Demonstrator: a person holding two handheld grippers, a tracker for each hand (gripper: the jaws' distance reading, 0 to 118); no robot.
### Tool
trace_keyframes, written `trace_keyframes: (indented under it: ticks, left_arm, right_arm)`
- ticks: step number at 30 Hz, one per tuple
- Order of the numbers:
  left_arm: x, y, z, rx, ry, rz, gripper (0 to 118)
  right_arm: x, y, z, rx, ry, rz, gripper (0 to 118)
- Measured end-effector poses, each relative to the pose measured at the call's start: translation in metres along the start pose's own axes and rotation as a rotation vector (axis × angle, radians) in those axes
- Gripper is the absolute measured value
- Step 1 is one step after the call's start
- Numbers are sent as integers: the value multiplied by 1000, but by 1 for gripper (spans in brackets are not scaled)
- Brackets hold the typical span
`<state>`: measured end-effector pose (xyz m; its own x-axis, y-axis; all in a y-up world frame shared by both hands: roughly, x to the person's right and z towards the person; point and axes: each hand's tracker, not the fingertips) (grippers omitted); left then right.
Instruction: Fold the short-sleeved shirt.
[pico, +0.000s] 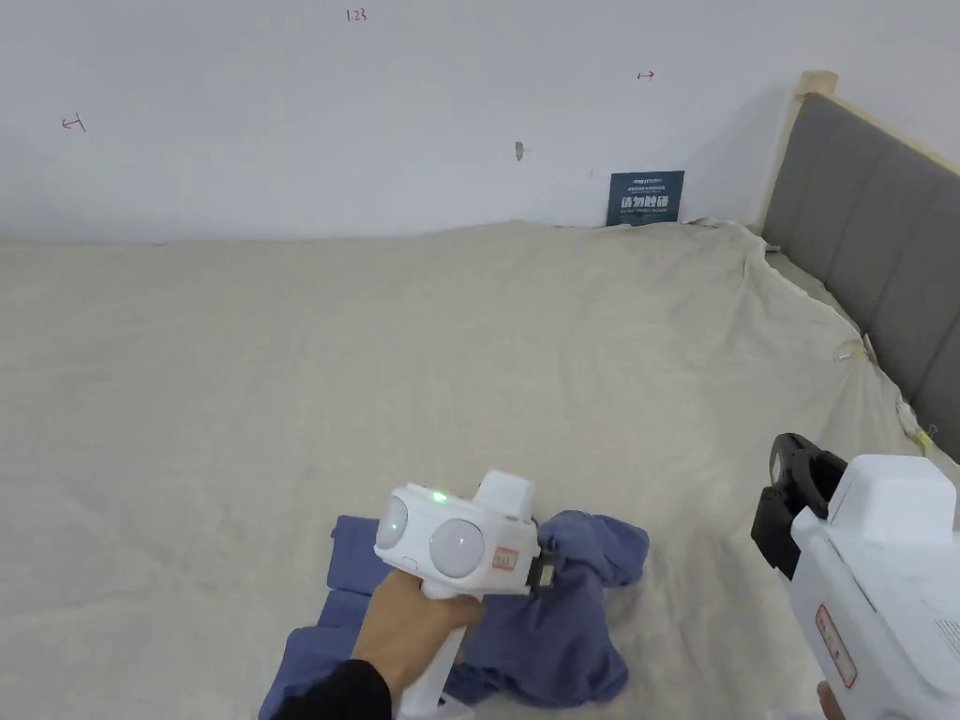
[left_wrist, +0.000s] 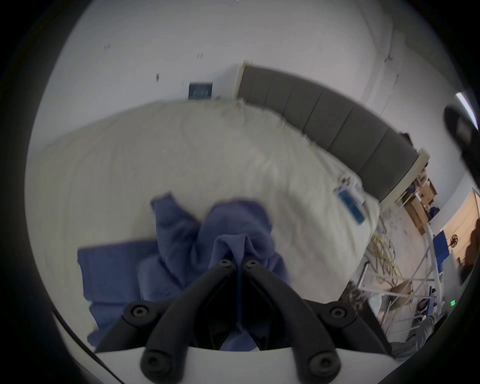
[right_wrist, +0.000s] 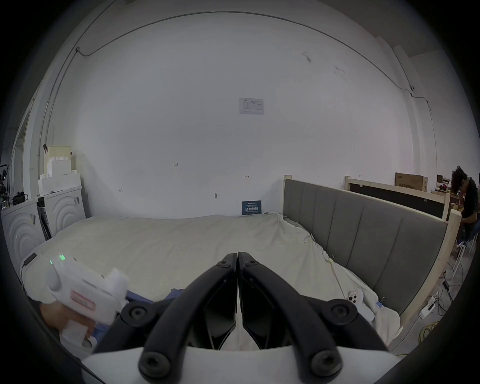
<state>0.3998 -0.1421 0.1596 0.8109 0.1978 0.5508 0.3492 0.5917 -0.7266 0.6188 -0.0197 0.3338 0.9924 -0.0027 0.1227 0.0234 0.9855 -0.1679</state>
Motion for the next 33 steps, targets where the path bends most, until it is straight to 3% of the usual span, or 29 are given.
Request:
trace_keyframes:
  ticks: [5, 10, 11, 13, 15, 23, 33]
  left_arm:
    - [-10, -28, -42, -149, 85, 53, 0]
    - [-11, -34, -39, -77, 105, 146, 22]
    - [-12, -34, -32, -57, 103, 161, 33]
    - [-12, -31, -16, -41, 115, 153, 74]
    - [-14, -27, 5, 29, 132, 153, 105]
    - [-20, -18, 135, 462, 254, 143, 107]
    - [-40, -47, 212, 718, 485, 126, 106]
  right_arm:
    - [-6, -6, -2, -20, 11, 2, 0]
    - [-10, -8, 1, -30, 23, 11, 0]
    - [-11, -8, 1, -30, 24, 13, 0]
    - [-12, -7, 3, -29, 26, 15, 0]
    - [-13, -5, 3, -25, 28, 14, 0]
    - [-24, 10, 8, 11, 46, 22, 0]
    - [-37, 21, 11, 48, 75, 27, 0]
